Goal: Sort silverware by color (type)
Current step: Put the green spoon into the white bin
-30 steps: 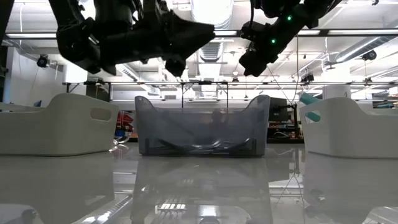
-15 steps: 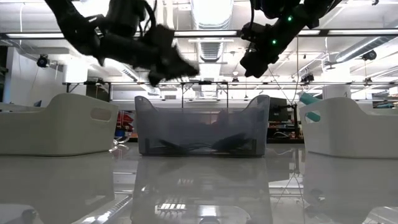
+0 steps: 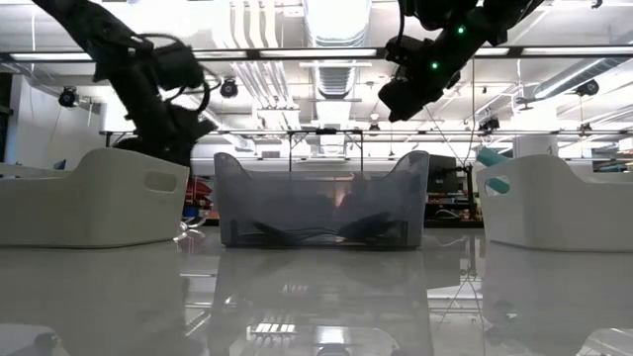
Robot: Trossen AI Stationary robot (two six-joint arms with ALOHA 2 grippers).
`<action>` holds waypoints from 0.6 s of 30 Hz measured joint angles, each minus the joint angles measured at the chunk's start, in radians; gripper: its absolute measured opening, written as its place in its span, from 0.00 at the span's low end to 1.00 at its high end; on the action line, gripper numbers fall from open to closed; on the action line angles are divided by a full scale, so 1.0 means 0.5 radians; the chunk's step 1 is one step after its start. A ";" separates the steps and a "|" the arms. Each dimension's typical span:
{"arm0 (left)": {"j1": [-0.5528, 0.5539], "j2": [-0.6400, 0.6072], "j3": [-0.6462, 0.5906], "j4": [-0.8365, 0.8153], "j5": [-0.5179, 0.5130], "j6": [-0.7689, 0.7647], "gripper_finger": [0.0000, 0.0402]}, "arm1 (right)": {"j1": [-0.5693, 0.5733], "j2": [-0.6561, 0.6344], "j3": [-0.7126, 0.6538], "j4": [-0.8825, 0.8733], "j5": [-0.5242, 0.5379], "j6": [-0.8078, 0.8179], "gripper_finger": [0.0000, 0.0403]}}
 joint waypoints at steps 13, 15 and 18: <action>0.412 0.268 0.003 -0.161 0.004 -0.281 0.18 | -0.041 0.000 0.000 0.001 0.000 -0.049 0.32; 0.430 0.341 0.011 -0.127 0.004 -0.314 0.18 | -0.060 0.000 0.000 0.001 0.001 -0.080 0.32; 0.431 0.450 0.040 -0.039 0.007 -0.339 0.18 | -0.096 0.000 0.000 0.002 0.000 -0.107 0.32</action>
